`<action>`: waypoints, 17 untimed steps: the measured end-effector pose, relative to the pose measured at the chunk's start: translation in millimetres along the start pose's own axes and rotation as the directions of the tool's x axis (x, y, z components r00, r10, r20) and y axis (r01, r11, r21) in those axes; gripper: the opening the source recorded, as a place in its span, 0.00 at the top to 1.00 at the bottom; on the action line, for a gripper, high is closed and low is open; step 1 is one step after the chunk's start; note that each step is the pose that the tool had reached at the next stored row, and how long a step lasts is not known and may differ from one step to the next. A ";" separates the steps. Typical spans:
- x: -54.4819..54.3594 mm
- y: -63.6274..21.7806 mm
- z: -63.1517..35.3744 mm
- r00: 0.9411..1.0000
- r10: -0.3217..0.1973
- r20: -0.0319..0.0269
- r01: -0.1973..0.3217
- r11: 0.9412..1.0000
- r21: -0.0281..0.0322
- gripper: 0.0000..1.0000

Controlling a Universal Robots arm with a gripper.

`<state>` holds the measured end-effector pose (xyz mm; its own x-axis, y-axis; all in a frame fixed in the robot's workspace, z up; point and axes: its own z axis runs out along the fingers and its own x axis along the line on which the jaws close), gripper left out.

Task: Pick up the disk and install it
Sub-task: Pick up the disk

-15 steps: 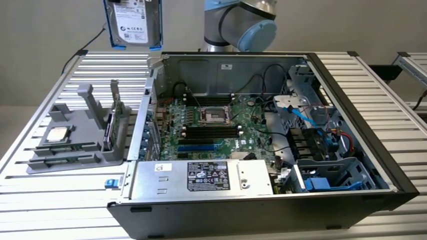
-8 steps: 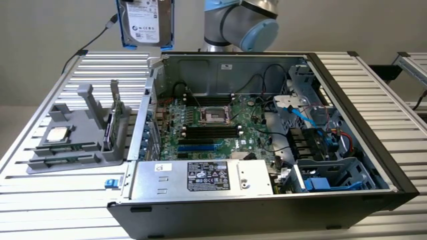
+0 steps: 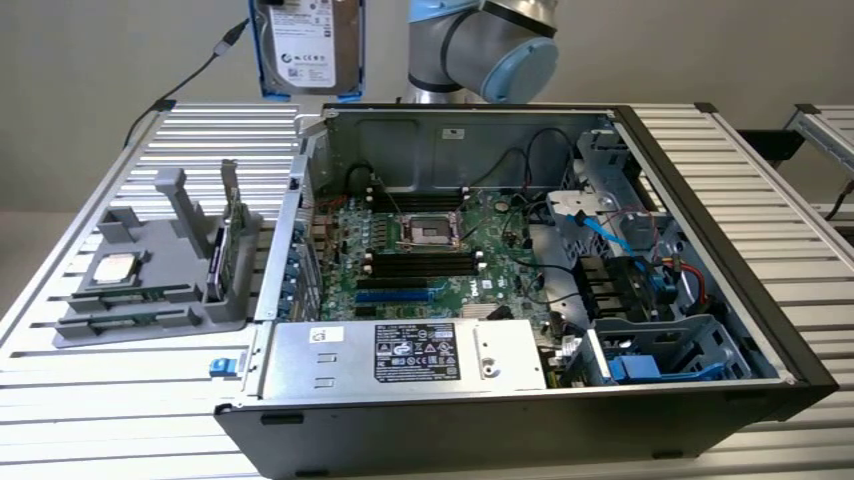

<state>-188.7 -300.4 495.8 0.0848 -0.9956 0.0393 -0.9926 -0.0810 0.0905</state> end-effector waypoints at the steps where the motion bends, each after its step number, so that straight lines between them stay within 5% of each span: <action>1: 0.2 -1.3 -0.1 1.000 0.001 -0.003 -0.001 1.000 0.005 0.67; 8: 2.5 -12.3 -1.0 1.000 0.003 -0.023 -0.003 1.000 0.027 0.67; 17: 7.8 -31.1 -2.5 0.999 0.005 -0.037 -0.004 0.999 0.036 0.67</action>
<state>-156.9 -305.5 495.8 0.0826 -0.9937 0.0762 -0.9954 -0.0785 0.0545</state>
